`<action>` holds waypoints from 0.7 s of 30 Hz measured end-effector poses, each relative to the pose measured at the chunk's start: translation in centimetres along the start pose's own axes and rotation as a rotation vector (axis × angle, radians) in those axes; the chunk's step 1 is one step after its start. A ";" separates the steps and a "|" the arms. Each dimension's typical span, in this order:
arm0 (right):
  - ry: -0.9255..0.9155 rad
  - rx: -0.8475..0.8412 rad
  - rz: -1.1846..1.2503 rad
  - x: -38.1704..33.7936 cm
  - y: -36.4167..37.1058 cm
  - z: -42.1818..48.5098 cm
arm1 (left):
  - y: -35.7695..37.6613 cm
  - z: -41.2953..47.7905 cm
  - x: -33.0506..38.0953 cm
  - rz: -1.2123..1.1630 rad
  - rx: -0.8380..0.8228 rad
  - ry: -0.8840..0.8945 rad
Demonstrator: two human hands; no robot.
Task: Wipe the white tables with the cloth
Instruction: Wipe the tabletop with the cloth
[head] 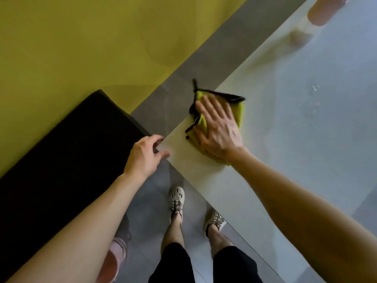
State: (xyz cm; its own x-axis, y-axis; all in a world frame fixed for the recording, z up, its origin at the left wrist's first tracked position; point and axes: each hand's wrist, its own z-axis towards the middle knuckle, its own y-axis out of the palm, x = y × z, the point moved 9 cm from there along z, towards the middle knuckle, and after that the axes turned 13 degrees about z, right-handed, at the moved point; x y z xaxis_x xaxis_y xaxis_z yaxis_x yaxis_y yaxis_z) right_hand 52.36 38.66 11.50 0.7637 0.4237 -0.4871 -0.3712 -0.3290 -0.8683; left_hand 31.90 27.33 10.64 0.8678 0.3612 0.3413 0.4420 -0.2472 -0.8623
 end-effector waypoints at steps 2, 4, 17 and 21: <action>-0.299 -0.199 -0.038 -4.9 3.5 -3.0 | 0.2 -0.5 -0.3 -0.003 0.011 -0.012; -0.390 -0.220 -0.046 -3.5 2.5 -3.7 | 0.5 -0.6 -0.3 -0.006 0.032 0.008; -0.224 -0.111 -0.041 -5.4 2.9 -1.6 | 0.9 0.8 -0.8 0.027 -0.048 0.135; 0.277 0.177 -0.012 4.8 -3.4 0.9 | 0.3 0.6 -2.2 0.161 -0.068 0.214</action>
State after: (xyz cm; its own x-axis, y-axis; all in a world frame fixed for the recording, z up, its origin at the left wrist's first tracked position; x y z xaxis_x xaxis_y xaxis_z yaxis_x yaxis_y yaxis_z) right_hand 56.85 42.54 12.02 0.8740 0.1730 -0.4541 -0.4292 -0.1636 -0.8883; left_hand 29.99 27.00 9.35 0.9531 0.1161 0.2794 0.3025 -0.3487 -0.8871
